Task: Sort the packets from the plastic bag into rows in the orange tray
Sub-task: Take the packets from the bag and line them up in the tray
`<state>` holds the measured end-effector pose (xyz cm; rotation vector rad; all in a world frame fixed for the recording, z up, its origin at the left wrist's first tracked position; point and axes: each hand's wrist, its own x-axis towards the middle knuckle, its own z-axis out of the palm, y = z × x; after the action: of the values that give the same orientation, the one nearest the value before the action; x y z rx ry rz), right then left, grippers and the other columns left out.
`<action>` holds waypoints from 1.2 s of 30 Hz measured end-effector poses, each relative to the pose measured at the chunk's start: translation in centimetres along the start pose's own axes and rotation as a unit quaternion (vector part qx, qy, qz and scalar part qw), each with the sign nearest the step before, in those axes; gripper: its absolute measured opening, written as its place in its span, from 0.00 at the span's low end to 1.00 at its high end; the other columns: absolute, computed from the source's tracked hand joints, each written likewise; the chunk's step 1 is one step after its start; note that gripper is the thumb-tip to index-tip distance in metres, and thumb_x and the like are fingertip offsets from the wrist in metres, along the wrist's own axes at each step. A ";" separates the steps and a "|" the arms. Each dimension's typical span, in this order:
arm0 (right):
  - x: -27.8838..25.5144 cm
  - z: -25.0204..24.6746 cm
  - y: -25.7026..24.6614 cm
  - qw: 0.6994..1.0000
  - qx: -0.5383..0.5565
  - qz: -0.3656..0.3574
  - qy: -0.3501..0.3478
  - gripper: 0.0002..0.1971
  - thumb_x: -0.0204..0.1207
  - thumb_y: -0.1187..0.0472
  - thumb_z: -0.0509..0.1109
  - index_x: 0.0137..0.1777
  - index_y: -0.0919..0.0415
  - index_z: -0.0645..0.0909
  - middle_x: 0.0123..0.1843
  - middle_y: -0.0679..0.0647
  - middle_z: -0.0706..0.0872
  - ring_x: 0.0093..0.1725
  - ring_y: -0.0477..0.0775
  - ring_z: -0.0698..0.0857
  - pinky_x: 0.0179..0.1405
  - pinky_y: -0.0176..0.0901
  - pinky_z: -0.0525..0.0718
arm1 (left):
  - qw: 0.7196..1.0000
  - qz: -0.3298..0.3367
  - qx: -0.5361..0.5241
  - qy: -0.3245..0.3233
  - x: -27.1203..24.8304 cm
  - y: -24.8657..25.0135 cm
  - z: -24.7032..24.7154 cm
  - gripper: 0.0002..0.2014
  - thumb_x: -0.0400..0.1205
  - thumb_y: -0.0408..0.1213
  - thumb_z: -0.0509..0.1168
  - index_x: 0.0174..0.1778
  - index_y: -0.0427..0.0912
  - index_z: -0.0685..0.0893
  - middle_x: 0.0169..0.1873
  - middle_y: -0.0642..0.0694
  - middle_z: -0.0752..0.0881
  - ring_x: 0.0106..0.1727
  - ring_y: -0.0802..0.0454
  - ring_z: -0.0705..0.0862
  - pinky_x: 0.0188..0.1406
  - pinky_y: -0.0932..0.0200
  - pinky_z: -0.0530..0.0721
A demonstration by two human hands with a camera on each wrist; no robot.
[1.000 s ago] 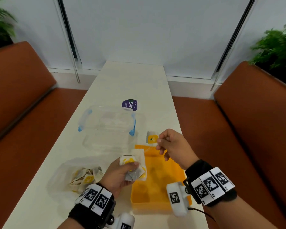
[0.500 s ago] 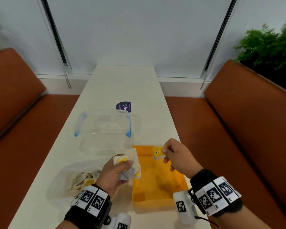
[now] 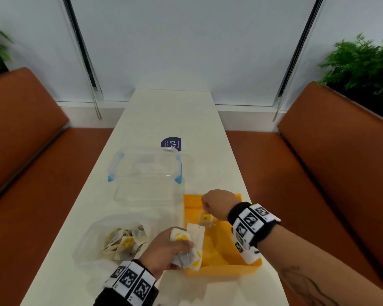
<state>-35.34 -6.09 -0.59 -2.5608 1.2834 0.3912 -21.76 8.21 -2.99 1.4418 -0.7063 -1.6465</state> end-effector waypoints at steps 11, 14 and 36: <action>6.0 1.6 -0.9 0.995 -0.100 -0.011 -0.009 0.11 0.80 0.68 0.60 0.55 0.65 0.83 0.54 0.59 0.84 0.51 0.60 0.83 0.51 0.47 0.80 | 1.000 -0.022 0.019 0.008 0.5 -1.3 -0.4 0.14 0.59 0.37 0.71 0.40 0.47 0.81 0.25 0.51 0.85 0.27 0.56 0.83 0.24 0.65 0.78; 6.5 2.1 -0.9 0.995 -0.097 -0.017 0.026 0.12 0.81 0.66 0.59 0.58 0.64 0.81 0.61 0.60 0.80 0.61 0.61 0.81 0.56 0.49 0.80 | 1.000 -0.025 0.017 0.009 0.6 -1.5 -0.3 0.14 0.59 0.37 0.70 0.40 0.46 0.81 0.25 0.51 0.84 0.26 0.55 0.82 0.23 0.65 0.77; 6.7 3.8 -0.7 0.989 -0.070 0.005 0.128 0.12 0.79 0.63 0.58 0.53 0.56 0.84 0.57 0.55 0.79 0.59 0.59 0.75 0.56 0.49 0.73 | 0.999 -0.038 0.013 0.002 1.8 -1.3 -0.5 0.16 0.61 0.37 0.71 0.45 0.45 0.82 0.31 0.48 0.86 0.32 0.52 0.85 0.28 0.62 0.81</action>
<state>-31.41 -9.32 -6.36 -2.7973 1.3978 0.1604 -21.51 7.34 -5.09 1.5062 -0.6803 -1.6974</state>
